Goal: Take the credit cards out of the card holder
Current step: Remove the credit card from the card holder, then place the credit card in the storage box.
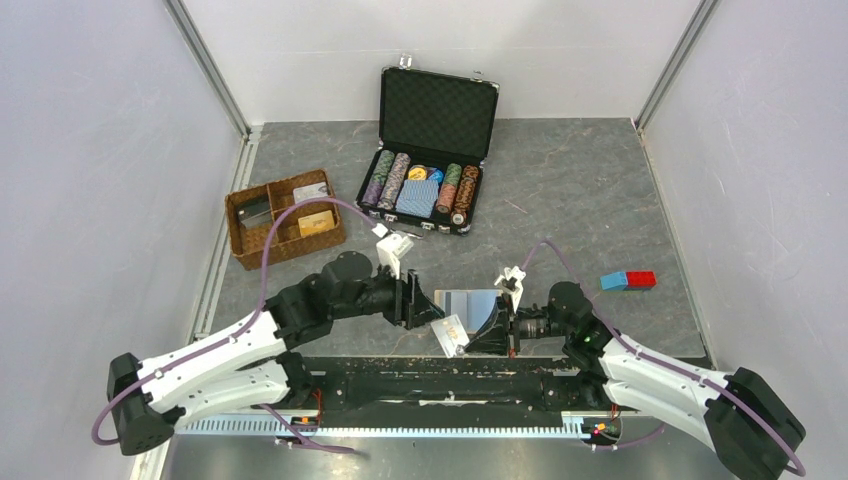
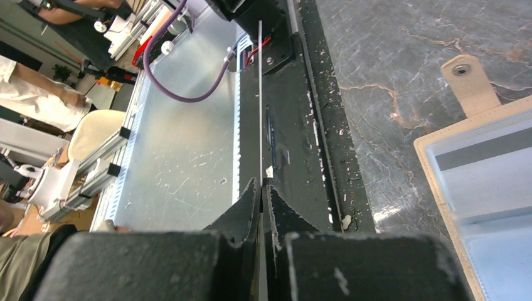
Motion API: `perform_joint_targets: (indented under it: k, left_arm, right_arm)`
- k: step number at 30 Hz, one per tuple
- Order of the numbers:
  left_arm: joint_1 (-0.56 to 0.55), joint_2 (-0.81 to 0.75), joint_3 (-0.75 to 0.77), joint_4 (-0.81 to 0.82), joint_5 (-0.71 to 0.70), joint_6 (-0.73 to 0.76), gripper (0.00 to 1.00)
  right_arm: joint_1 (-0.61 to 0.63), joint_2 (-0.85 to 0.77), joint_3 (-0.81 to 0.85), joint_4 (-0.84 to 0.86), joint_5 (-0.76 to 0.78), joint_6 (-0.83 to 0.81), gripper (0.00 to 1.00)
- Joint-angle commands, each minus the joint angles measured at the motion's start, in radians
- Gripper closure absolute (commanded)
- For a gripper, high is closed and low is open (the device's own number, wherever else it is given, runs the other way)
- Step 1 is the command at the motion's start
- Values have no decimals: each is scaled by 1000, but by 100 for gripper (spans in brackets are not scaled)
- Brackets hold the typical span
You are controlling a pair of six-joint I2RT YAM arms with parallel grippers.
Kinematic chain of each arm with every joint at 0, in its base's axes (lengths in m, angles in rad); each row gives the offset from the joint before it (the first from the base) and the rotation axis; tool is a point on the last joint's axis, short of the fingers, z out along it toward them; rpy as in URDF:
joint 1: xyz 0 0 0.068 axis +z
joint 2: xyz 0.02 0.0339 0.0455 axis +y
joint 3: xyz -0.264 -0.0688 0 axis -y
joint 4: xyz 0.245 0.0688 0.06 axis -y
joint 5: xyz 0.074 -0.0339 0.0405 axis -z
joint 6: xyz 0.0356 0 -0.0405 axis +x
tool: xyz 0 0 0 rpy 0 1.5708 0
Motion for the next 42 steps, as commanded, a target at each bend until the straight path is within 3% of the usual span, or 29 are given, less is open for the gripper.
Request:
perform_joint_targets:
  k: [1,6,14,21,26,34,37,40,42]
  left_arm:
    - [1,80,63,-48,146,109,40]
    - [1,136,77,-9,202,126,57]
    - [1,146,71,11,255,135,70]
    - [1,177,50,55,306,124,97]
    - [7,129,66,-31,78,133,98]
    - [53,-45,59,-69,-298,112,98]
    - [93,-104,60,-93,-472,109,98]
    - [192,-125,92,-156,-572,78,98]
    - [323,-112,126,-192,-567,56,98]
  right_arm:
    - [-1,-5,-5,48,-70,-28,100]
    - [-2,0,-1,48,-79,-21,100]
    - [-2,-11,1,40,-75,-24,100]
    - [-1,-12,10,29,-66,-23,98]
    - [-4,-73,73,-203,136,-118,58]
    - [-4,-235,144,-414,478,-140,13]
    - [-3,-258,164,-465,578,-135,2]
    - [-3,-269,163,-469,613,-141,2]
    - [-4,-270,157,-480,646,-150,2]
